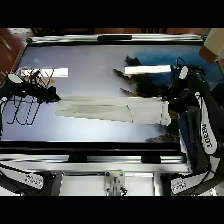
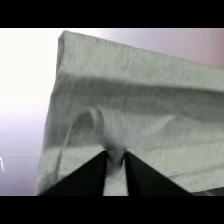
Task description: Fold the shirts.
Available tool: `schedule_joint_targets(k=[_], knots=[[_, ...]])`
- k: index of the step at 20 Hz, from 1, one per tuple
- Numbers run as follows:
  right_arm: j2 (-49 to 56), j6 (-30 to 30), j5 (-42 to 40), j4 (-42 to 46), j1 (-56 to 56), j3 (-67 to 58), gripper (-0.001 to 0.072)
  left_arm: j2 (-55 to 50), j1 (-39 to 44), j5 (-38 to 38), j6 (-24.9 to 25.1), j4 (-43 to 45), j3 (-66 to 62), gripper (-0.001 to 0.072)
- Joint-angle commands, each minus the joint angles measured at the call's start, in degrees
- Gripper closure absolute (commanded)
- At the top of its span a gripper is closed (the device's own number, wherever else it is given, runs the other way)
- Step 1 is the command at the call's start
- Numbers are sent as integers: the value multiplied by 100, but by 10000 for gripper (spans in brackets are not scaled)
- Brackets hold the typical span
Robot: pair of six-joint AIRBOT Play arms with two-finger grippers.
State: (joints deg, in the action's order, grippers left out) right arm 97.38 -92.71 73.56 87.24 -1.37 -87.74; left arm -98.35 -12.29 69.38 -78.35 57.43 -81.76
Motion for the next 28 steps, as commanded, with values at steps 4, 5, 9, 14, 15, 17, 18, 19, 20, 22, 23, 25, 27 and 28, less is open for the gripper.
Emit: schedule_joint_targets(k=[4, 5, 9, 14, 15, 17, 18, 19, 20, 22, 23, 25, 27, 28], knots=[[42, 970, 962, -317, -190, -170, 17, -299, -68, 734, -140, -48, -372, 236], [-22, 990, 1172, -470, -330, -170, 17, -264, -105, 892, -142, -48, -455, 236], [-4, 975, 1375, -973, -688, -11, 17, -48, -28, 1023, -140, -50, -514, 237], [-4, 811, 949, -922, -667, 481, 17, -31, 415, 1014, -120, -50, -514, 241], [-2, 767, 846, -811, -667, 553, 17, -31, 507, 1014, -72, -50, -514, 241], [17, 629, 721, -566, -669, 584, 17, -28, 675, 1019, -11, -50, -514, 241], [28, 627, 693, -535, -704, 584, 17, -28, 734, 1016, -11, -48, -514, 242], [55, 599, 688, -551, -745, 584, 17, -28, 776, 1016, -11, -48, -514, 242], [105, 584, 715, -579, -774, 584, 17, -28, 804, 1016, -13, -48, -514, 241], [264, 584, 756, -684, -785, 584, 18, -28, 811, 1019, -15, -50, -514, 242], [352, 599, 743, -833, -785, 584, 18, -28, 811, 1021, -17, -50, -514, 242], [503, 651, 684, -1128, -785, 584, 18, -28, 811, 1027, -20, -50, -514, 242], [623, 656, 632, -1231, -785, 586, 18, -28, 811, 1069, -20, -50, -514, 242], [673, 654, 605, -1270, -785, 584, 19, -28, 811, 1080, -20, -50, -514, 242]])
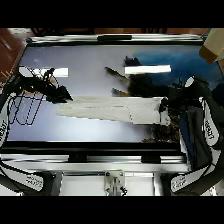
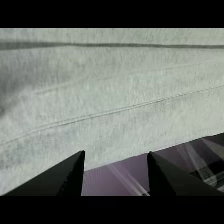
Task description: Fold the shirts.
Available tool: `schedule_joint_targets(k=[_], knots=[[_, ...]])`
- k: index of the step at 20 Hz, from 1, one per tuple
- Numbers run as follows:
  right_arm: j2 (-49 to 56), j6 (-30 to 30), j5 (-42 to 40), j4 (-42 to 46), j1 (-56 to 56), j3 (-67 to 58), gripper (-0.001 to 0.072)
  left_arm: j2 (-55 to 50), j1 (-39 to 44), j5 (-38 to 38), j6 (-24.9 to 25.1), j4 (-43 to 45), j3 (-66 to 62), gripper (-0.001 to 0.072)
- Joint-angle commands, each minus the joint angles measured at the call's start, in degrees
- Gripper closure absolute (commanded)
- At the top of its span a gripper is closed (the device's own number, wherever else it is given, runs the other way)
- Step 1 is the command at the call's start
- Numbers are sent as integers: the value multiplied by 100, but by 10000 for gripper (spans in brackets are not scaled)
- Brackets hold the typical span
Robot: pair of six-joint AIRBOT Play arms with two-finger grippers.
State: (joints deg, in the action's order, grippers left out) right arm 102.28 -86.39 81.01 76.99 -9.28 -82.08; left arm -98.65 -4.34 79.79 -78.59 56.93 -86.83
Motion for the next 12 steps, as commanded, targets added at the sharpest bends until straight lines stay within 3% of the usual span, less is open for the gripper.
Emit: schedule_joint_targets(k=[1, 4, 6, 7, 8, 10, 11, 12], knots=[[227, 26, -164, -337, 11, 20, 19, 2, 15, 42, 4, 0, -7, 242], [291, 142, -216, -662, 11, 17, 67, 2, 15, 44, 0, 0, -7, 242], [284, 245, -245, -782, 9, 17, 444, 2, 15, 44, -15, 0, -7, 243], [280, 245, -240, -831, 11, 11, 578, 2, 15, 42, -15, -2, -7, 242], [247, 293, -240, -931, 9, 13, 642, 2, 15, 46, -15, -2, -7, 243], [61, 525, -245, -1119, 9, -11, 642, 2, 46, 101, -15, -22, -7, 288], [-98, 599, -249, -1169, 9, -11, 642, 2, 83, 133, -11, -52, -7, 386], [-304, 616, -232, -1217, 9, -11, 642, 2, 157, 173, 50, -101, -7, 558]])
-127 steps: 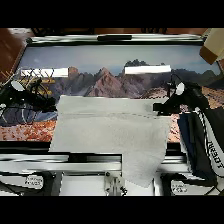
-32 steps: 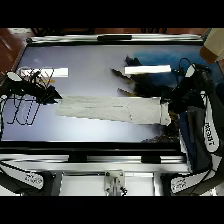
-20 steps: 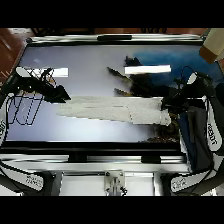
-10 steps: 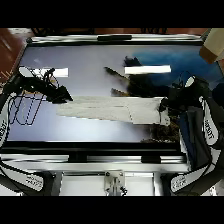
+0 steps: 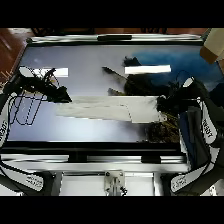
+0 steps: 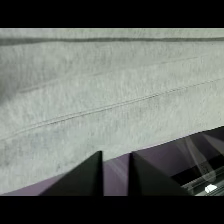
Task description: Fold the shirts.
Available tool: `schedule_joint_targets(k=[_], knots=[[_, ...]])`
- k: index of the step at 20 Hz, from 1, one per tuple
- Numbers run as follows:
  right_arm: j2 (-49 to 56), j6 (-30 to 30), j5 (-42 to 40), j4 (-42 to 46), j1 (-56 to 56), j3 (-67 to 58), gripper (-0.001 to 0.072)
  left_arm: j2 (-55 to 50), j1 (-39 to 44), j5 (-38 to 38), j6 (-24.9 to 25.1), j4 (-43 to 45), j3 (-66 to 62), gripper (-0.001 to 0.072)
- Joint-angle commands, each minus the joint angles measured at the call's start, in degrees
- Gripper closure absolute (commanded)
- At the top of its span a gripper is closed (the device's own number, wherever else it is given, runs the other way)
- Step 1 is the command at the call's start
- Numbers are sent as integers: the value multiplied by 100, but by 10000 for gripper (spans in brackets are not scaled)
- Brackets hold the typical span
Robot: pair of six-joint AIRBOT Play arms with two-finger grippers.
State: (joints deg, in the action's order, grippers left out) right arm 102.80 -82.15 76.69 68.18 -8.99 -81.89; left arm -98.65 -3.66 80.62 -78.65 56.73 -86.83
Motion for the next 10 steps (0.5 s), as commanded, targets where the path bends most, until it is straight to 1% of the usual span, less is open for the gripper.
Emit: schedule_joint_targets(k=[1, 2, 5, 8, 10], knots=[[-592, 192, 269, -367, -20, -31, 643, 2, 208, 109, 208, -192, -7, 642], [-828, 192, 369, -376, -17, -31, 643, 2, 369, 90, 251, -313, -7, 665], [-1606, 184, 793, -437, -7, -31, 643, 0, 1082, -216, 249, -684, 39, 666], [-2369, 103, 1276, -433, -7, -31, 643, -4, 1987, -861, 232, -1121, 323, 666], [-2822, 26, 1657, -459, -7, -31, 643, -7, 2546, -1436, 210, -1456, 457, 666]])
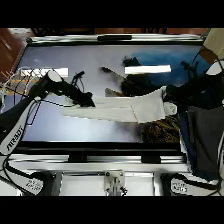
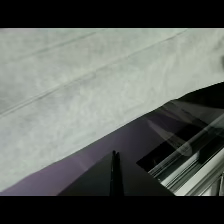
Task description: Fold the shirts.
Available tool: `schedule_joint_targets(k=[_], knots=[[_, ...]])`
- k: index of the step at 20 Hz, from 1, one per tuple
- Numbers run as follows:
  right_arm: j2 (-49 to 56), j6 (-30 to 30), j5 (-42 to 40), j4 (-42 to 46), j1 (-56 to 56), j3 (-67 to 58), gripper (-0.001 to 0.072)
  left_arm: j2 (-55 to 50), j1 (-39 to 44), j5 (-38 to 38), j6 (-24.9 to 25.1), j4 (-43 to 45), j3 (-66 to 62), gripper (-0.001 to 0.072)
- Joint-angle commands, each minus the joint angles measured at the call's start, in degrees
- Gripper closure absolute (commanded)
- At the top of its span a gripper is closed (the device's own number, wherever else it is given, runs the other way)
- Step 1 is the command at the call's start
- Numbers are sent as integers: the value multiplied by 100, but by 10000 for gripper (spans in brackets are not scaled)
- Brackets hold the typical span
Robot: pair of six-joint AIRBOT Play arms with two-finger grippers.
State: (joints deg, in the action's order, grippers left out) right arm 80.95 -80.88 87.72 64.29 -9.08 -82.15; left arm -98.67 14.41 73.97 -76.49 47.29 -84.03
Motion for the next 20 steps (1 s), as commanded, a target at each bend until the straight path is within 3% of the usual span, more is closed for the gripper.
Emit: schedule_joint_targets(k=[1, 5, 11, 17, 20], knots=[[-833, -157, 741, -85, 2, -4, 643, -15, 984, -1062, -96, -586, 173, 666], [-1530, -428, 1340, -323, 2, -4, 643, -258, 1843, -2138, -144, -1051, 170, 667], [-2011, -866, 1746, -1268, 2, -4, 643, -988, 2540, -2505, -179, -2081, 72, 666], [-2004, -1019, 1040, -2177, 79, -4, 644, -1047, 2330, -1738, -22, -2033, -247, 667], [-1751, -966, 455, -2175, 682, -4, 644, -752, 1676, -1091, -22, -1202, -245, 669]])
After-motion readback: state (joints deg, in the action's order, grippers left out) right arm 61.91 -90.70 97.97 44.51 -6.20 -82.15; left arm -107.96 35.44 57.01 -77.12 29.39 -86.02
